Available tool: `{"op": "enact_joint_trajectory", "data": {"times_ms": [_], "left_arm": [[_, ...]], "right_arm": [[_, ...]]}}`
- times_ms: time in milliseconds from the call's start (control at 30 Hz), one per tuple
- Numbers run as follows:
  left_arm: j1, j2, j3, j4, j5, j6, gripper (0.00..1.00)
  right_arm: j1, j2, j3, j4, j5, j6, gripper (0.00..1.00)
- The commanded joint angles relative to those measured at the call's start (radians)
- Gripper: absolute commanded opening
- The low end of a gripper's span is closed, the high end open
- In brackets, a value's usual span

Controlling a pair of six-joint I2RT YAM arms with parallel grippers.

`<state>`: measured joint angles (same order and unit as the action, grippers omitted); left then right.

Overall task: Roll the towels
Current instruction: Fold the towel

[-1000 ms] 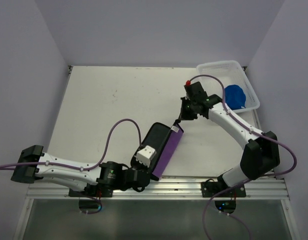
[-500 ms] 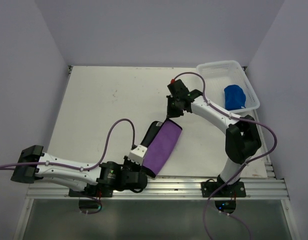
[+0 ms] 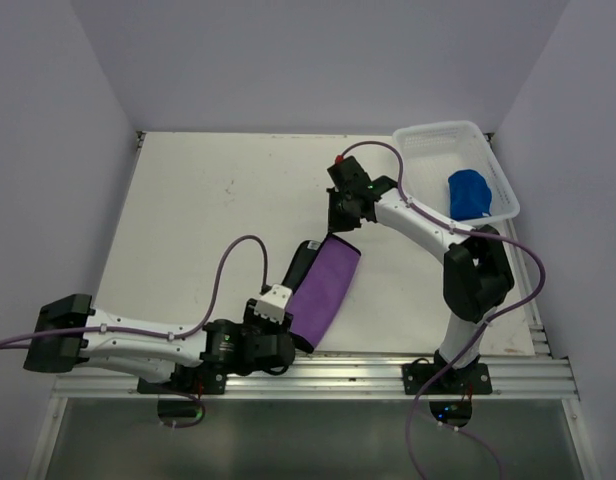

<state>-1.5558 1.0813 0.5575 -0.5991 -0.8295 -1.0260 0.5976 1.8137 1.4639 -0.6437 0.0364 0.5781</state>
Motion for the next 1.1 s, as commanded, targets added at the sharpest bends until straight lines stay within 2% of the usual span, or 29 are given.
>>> {"op": "enact_joint_trajectory", "data": {"times_ms": [0, 300, 433, 600, 767, 1067], "left_arm": [[0.090, 0.028, -0.027, 0.159, 0.022, 0.105, 0.58], [0.264, -0.006, -0.099, 0.396, 0.170, 0.244, 0.49], [0.273, 0.026, -0.087, 0.446, 0.190, 0.270, 0.44], [0.273, 0.094, -0.076, 0.437, 0.216, 0.265, 0.41], [0.275, 0.095, -0.097, 0.407, 0.225, 0.208, 0.38], [0.275, 0.078, -0.111, 0.371, 0.199, 0.187, 0.41]], "right_arm": [[0.007, -0.007, 0.030, 0.018, 0.013, 0.014, 0.00], [0.005, -0.017, 0.001, 0.033, 0.005, 0.005, 0.00], [0.007, -0.014, 0.000, 0.038, 0.003, 0.003, 0.00], [0.007, -0.011, -0.002, 0.042, -0.001, 0.003, 0.00], [0.005, -0.011, -0.010, 0.044, 0.000, 0.002, 0.00], [0.005, -0.010, -0.020, 0.047, 0.003, 0.002, 0.00]]}}
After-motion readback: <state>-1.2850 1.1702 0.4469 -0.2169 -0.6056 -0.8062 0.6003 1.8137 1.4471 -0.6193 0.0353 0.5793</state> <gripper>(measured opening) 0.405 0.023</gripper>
